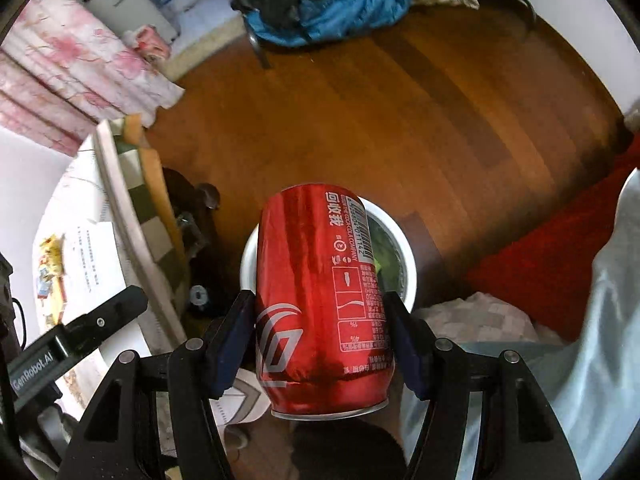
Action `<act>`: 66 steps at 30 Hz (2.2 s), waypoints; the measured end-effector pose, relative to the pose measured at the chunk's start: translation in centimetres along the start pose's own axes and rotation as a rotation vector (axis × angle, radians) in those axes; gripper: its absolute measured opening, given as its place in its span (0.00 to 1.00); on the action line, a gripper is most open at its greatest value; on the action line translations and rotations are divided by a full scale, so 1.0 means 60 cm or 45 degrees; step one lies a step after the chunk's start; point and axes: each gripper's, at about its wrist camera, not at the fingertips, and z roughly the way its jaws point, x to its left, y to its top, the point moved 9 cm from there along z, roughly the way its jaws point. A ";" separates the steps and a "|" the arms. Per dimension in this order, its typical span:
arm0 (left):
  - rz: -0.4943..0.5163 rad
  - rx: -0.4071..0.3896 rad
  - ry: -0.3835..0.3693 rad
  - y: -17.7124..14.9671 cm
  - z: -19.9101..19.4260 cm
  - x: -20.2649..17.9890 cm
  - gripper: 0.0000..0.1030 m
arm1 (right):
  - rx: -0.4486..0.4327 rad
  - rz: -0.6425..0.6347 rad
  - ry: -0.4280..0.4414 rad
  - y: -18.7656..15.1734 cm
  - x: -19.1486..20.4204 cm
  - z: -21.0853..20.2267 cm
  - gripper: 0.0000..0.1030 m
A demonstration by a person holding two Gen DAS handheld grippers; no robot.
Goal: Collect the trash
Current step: 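Carry the can and torn box over the bin and release both, then move both tools back over the table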
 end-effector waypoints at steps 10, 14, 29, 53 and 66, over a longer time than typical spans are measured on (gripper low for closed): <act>-0.104 0.151 -0.063 -0.001 0.061 0.012 0.87 | 0.103 0.077 -0.007 0.010 -0.041 0.094 0.78; -0.015 0.142 0.057 -0.004 0.058 0.023 0.91 | 0.136 0.091 -0.062 0.001 -0.059 0.111 0.99; 0.213 -0.053 0.448 -0.027 -0.016 0.091 0.95 | 0.173 0.019 -0.215 -0.077 -0.049 0.090 0.99; 0.291 -0.463 0.385 -0.002 -0.328 0.097 0.95 | -0.243 -0.066 -0.068 -0.087 0.146 -0.223 0.99; -0.084 -0.565 0.643 0.040 -0.483 0.483 0.95 | -0.131 -0.402 0.173 -0.103 0.585 -0.121 1.00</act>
